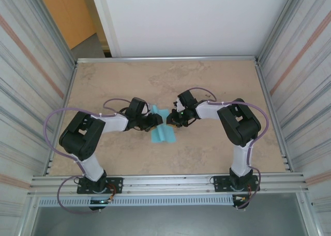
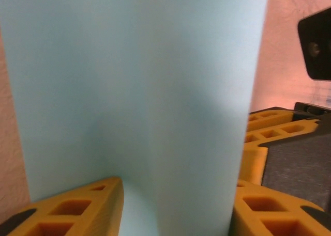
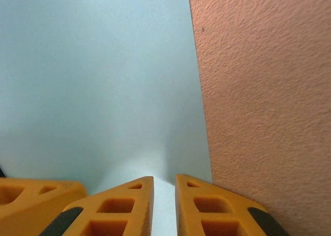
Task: Fold a paper plane with a square sheet of paper (pick it up from the middle)
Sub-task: First fold in half a square sheet of paper at the center of the table.
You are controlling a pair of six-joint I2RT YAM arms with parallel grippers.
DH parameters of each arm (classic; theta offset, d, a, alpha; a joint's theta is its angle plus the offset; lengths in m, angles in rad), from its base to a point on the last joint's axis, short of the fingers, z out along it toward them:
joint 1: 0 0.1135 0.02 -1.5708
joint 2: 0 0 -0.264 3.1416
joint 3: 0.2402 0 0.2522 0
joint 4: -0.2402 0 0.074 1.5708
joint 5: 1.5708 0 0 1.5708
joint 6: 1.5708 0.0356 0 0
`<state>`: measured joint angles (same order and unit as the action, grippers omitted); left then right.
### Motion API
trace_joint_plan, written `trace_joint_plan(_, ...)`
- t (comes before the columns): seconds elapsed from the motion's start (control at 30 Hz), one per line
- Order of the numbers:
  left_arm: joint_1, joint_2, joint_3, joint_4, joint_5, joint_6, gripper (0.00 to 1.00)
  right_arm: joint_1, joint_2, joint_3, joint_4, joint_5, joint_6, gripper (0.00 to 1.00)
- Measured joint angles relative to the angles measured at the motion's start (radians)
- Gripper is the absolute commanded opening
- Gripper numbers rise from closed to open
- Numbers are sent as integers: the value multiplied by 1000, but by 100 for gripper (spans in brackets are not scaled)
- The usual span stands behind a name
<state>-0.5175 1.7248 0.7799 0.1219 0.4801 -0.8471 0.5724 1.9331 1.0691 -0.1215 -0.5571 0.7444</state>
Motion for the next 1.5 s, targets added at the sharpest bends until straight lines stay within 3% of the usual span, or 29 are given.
trace_joint_plan(0.2, 26, -35, -6, -33, 8, 35, 29, -52, -117, -91, 31, 11, -2, 38)
trace_joint_plan(0.43, 71, -213, -23, 1, 98, 41, 28, -166, -339, -198, 167, -56, -16, 63)
trace_joint_plan(0.6, 80, -301, -19, 55, 194, 32, 28, -188, -383, -208, 280, -169, -10, 69)
trace_joint_plan(0.93, 80, -325, -6, 146, 325, -25, 28, -179, -372, -211, 450, -346, 78, 67)
trace_joint_plan(1.23, 80, -325, -6, 167, 340, -44, 27, -141, -349, -211, 450, -404, 82, 62)
trace_joint_plan(1.5, 99, -325, -6, 151, 335, -43, 26, -141, -348, -211, 443, -411, 82, 52)
